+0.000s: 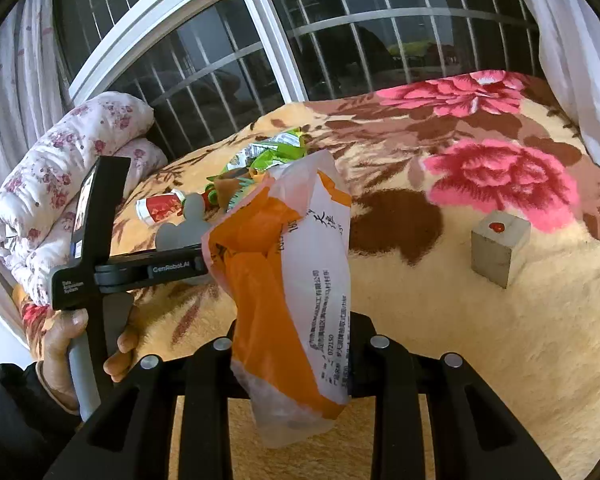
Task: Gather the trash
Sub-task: 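Grasp the pale blue mouse-eared toy with the left gripper, then carry the blue toy and snack bag down into the orange bin and release both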
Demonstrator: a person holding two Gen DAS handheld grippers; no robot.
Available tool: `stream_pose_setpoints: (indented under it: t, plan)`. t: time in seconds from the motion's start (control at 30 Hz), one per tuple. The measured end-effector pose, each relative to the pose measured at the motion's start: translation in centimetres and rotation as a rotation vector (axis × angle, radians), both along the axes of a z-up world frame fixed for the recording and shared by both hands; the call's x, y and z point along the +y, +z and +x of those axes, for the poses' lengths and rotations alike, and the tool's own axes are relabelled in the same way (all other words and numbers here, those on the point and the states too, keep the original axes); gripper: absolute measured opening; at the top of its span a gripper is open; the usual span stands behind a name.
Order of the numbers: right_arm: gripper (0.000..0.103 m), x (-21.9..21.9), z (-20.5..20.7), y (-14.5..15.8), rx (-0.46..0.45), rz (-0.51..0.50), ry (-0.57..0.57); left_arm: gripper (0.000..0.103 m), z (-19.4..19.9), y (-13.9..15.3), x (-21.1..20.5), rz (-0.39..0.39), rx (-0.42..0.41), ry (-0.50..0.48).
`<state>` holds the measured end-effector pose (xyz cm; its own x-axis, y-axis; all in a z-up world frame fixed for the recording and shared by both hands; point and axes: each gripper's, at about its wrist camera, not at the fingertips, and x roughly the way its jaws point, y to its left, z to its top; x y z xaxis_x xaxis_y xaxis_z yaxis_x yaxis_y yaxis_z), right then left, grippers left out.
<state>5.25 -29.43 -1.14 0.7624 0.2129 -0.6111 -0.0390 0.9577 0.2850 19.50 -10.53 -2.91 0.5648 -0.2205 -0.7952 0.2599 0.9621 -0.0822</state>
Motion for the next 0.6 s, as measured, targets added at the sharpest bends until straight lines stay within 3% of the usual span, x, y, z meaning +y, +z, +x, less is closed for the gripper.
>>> stream_pose_setpoints:
  t: [0.2,0.37,0.6]
  plan:
    - [0.029,-0.2,-0.8,0.1,-0.013,-0.021,0.001,0.082,-0.8,-0.2,-0.4,0.069,-0.022,0.016]
    - [0.029,-1.1,-1.1,0.0,-0.005,0.006,-0.018,0.063,-0.8,-0.1,-0.8,0.071,-0.026,-0.01]
    - [0.029,-1.1,-1.4,0.3,-0.02,-0.022,-0.018,0.061,-1.8,0.4,-0.6,0.082,-0.052,0.014]
